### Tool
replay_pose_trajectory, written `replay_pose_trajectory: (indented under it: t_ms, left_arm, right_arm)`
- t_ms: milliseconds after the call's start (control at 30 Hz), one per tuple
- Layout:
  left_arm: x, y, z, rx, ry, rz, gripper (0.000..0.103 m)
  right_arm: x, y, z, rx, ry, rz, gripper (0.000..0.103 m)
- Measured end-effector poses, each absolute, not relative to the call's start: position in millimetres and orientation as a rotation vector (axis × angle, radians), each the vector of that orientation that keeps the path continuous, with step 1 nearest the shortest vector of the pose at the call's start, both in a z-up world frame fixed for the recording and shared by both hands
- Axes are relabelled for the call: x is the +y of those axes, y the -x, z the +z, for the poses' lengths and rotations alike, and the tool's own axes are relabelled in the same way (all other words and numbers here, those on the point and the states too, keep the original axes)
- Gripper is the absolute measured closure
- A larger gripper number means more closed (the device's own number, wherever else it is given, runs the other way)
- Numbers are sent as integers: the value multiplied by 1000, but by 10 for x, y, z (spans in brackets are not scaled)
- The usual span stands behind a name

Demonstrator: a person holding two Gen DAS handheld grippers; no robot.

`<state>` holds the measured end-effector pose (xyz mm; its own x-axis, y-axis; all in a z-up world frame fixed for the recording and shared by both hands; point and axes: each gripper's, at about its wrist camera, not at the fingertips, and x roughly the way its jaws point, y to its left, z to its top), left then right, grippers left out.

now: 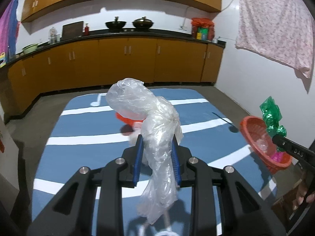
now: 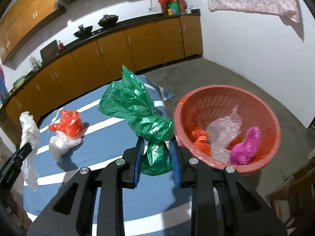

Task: Collect trash
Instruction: 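Carry the clear bag in the left tool and green bag in the right tool to the basket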

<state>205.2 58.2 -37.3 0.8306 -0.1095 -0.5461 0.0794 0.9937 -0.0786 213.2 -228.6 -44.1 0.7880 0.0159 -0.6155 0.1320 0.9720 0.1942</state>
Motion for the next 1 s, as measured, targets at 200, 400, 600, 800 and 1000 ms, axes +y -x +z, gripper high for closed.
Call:
replay_pose_trajectory:
  t_ms: [200,400,600,800,1000]
  left_arm:
    - [264,-2051,-359,583,35,-164,76]
    - [-77,-2054,-364,589,16,-231,76]
    - [-350,-2057,-376,596,0,-292,76]
    - [-568,-2066,-397,605,-10,-342,76]
    - [-842,-2136,-375,604,-15,-404,76]
  right_arm:
    - [-2521,-2001,-423,640,-250,-118,76]
    - [-2721,-1907,-424,628,-260,-161,76]
    - [-2888,-1847,-440,624,-278,-194,76]
    - [-3010,-1825,-443,610,-283,-227,76]
    - [-3211,-1810,-392,581,-298,-280,76]
